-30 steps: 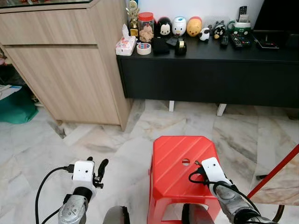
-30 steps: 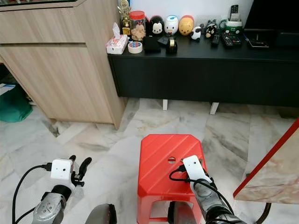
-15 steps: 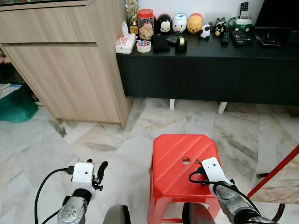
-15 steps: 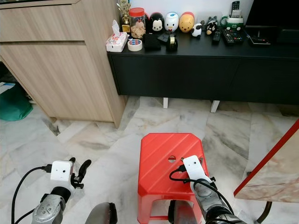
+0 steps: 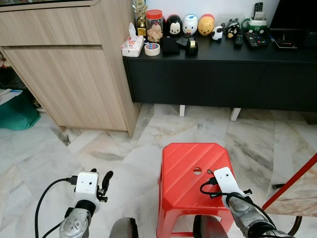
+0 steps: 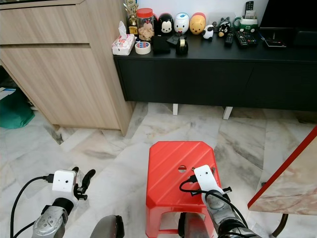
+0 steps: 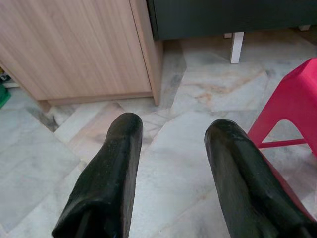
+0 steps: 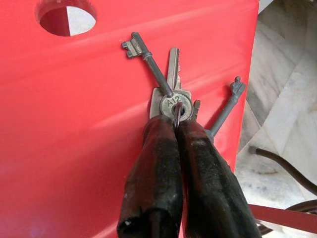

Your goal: Hang keys on a hook

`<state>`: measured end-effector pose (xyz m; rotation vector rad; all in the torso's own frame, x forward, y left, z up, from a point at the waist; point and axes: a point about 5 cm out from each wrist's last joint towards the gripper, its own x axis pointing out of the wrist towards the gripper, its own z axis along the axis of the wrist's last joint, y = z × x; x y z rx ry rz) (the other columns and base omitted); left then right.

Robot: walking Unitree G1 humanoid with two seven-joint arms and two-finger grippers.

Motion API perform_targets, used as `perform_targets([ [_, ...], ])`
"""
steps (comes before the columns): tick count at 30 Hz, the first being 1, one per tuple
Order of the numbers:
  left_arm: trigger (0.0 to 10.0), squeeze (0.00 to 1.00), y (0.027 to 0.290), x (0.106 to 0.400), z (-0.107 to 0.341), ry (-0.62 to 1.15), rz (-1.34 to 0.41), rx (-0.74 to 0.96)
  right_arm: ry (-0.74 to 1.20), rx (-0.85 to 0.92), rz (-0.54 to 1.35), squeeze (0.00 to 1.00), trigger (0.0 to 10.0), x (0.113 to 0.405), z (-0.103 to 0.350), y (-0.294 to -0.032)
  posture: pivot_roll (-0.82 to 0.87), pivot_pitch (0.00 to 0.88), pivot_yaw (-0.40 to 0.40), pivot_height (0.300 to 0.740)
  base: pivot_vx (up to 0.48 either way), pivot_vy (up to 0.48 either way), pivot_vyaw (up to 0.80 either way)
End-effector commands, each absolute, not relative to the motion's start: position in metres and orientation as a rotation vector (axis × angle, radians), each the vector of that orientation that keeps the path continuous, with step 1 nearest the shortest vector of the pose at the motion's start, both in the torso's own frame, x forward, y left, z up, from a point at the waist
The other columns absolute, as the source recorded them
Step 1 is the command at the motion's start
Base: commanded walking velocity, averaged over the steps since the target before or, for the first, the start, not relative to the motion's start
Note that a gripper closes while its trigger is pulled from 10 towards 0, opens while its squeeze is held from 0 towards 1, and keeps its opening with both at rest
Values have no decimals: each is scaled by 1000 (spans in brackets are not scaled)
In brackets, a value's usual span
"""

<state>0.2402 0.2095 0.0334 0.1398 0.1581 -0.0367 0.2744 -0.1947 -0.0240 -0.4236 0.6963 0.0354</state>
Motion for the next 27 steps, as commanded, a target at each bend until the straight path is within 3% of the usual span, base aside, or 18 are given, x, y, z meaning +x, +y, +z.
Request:
perform_targets([
  [1,10000,0,210,241,31,182,-48,161,680,-395,40,0,0,278,-21,-190,99,65,40,617,0,0,0],
  [11,10000,0,217,239,17,244,-27,167,511,-287,-26,0,0,297,-1,-183,94,29,31,617,0,0,0],
  [15,10000,0,220,240,15,252,-6,170,379,-112,-92,0,0,302,11,-181,81,13,24,617,0,0,0],
  [16,10000,0,221,241,15,251,-3,170,359,-81,-105,0,392,302,13,-181,81,13,24,617,0,0,0],
  [17,10000,0,222,242,15,249,4,171,308,-10,-128,0,10000,302,16,-181,75,7,21,617,0,0,0],
  [27,10000,0,232,245,10,261,59,176,19,39,-238,0,10000,307,53,-186,50,0,3,617,0,0,0],
])
